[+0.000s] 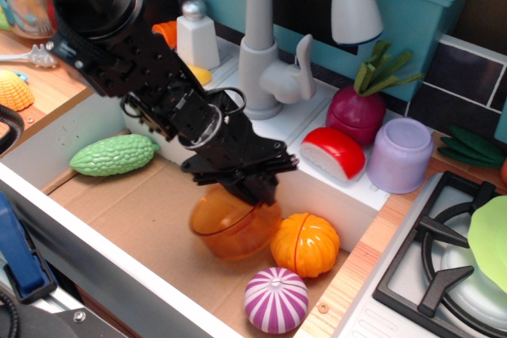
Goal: Flip orange pot upright in sink
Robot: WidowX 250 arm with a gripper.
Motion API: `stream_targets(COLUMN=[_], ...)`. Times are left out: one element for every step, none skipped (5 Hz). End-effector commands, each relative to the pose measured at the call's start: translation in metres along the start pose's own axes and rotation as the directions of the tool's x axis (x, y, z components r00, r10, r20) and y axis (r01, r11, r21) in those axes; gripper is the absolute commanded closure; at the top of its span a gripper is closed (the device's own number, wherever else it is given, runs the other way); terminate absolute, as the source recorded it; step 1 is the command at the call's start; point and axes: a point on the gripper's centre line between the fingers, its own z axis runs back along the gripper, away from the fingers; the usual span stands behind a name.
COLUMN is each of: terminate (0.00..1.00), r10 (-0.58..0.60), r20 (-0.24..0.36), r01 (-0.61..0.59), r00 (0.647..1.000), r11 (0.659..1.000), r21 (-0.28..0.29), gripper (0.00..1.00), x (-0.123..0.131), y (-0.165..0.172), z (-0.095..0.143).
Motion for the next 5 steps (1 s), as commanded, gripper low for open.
stream_targets(terminate=[0.0, 0.0, 0.0, 0.0, 1.0], r10=[-0.307, -0.483, -0.483, -0.483, -0.483], r20=[-0.057, -0.082, -0.082, -0.082, -0.082], r01=[0.31, 0.48, 0.48, 0.48, 0.48], r00=[0.95, 0.872, 0.872, 0.872, 0.872], r11=[0.905, 0.812, 0.812, 0.812, 0.812], r21=[0.29, 0.333, 0.333, 0.333, 0.333], gripper=[1.0, 0.0, 0.0, 0.0, 0.0], x=[0.0192, 0.0166, 0.0166, 0.0166, 0.0166], y=[-0.008, -0.0074, -0.0074, -0.0074, -0.0074], z=[0.025, 0.0271, 0.0271, 0.0271, 0.0271])
